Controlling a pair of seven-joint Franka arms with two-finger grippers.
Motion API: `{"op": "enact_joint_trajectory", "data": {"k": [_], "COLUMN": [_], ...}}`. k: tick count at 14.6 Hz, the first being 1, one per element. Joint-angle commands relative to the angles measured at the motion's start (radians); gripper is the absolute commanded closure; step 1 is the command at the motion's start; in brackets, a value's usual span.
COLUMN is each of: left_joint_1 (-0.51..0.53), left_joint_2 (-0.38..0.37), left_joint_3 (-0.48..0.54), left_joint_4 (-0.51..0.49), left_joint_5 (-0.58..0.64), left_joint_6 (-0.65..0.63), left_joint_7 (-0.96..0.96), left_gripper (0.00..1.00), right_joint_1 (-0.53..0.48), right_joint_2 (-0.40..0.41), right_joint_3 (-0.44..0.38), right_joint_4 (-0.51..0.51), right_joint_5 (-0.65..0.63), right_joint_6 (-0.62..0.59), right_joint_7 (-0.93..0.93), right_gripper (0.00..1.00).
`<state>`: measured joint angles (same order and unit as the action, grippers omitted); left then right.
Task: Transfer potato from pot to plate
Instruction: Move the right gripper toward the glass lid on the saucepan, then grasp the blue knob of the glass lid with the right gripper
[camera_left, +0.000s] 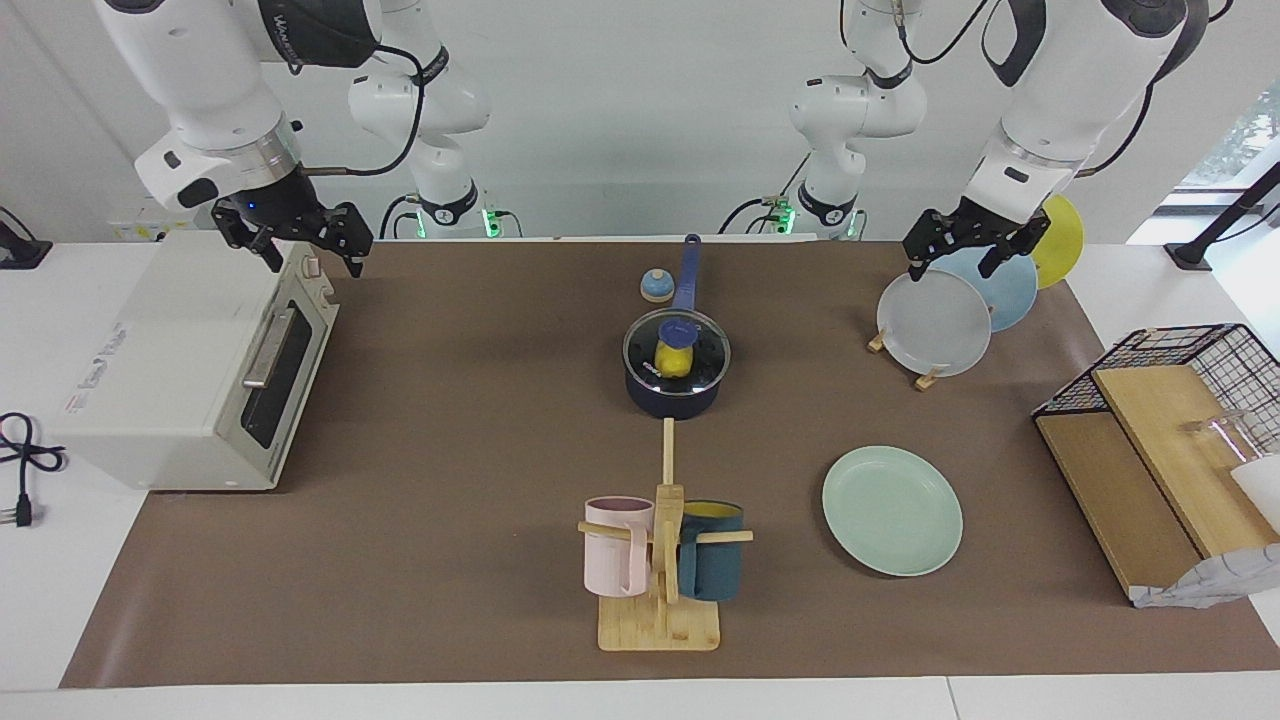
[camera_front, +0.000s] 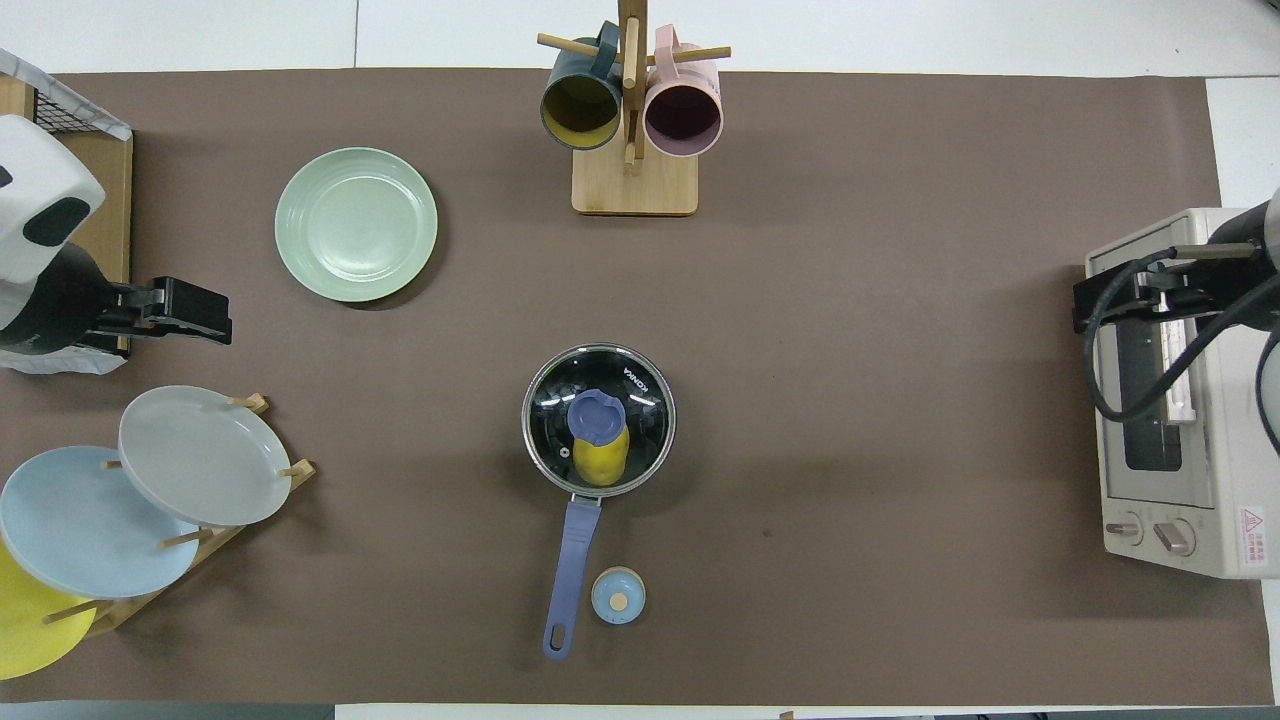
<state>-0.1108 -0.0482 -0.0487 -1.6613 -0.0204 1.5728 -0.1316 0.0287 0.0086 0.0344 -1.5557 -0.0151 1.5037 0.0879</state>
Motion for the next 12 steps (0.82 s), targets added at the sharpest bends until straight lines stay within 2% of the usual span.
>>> {"op": "enact_joint_trajectory", "data": {"k": [1,5,10,12], "left_joint_1": [0.005,0.002,0.014,0.014], "left_joint_2": [-0.010,-0.010,-0.010,-0.010], "left_joint_3": [-0.005,-0.005,-0.005,-0.005], "left_joint_4": [-0.005,-0.006,-0.008,-0.008], "left_joint_5": [0.014,0.014,0.011,0.011], "left_joint_6": [-0.011,0.001,0.001,0.006], "left_joint_7": [0.007,-0.002,0.010,0.010], "left_gripper": [0.00,0.00,0.00,0.00], "right_joint_1": [0.023,0.227,0.491,0.543], "right_joint_2": [-0.013,0.019,0.171,0.233], "right_joint_3": [0.012,0.012,0.012,0.013], "right_joint_4": [-0.024,-0.021,0.005,0.003], "right_joint_5": [0.073,0.075,0.037,0.007], "right_joint_6": [0.064,0.124,0.280,0.355], "right_joint_7": [-0.007,0.175,0.435,0.502], "right_gripper": [0.00,0.00,0.00,0.00]}}
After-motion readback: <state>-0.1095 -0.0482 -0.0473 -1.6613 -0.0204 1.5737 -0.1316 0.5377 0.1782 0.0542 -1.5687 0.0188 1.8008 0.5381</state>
